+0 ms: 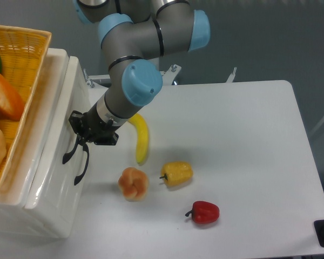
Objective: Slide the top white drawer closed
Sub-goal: 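Push the drawer front with the gripper, sliding the drawer into the unit, then withdraw the gripper away from the closed drawer front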
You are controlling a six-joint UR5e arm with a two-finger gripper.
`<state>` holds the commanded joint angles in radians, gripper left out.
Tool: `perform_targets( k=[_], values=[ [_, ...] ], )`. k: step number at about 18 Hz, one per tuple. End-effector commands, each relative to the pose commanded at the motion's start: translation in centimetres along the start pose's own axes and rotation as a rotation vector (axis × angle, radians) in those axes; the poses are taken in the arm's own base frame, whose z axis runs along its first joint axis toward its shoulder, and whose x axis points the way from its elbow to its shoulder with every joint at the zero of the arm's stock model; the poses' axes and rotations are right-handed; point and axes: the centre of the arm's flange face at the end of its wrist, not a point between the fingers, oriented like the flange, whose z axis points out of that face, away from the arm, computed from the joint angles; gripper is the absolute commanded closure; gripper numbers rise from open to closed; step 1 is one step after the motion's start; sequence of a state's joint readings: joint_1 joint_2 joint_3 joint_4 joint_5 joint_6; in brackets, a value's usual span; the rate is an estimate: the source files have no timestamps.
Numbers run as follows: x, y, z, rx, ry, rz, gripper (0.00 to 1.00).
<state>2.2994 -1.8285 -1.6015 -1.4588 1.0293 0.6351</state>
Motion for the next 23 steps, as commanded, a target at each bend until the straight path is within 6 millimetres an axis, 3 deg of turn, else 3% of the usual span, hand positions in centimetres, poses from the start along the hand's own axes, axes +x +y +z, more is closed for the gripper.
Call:
perform_targets(
  k=[4,6,9,11,13,16,23],
  values=[
    [-0.1,0.0,-0.2,0.001,-0.004,0.0,0.97],
    [-0.4,0.0,-0.9,0.014,-0.011,-0.002,0.9],
    [-1.7,0.4,-1.8,0.011,-0.043,-0.019,0.87],
    [-2.8,0.6,-2.4,0.014,-0.059,-0.035,0.74],
    [-4.1,1.0,-3.4,0.017,-0.079,-0.058,0.69],
    [-6.6,2.2,-5.1,0.014,-0.121,-0.106,0.52],
    [-11.2,5.0,-9.0,0.006,-0.215,-0.19,0.33]
  ],
)
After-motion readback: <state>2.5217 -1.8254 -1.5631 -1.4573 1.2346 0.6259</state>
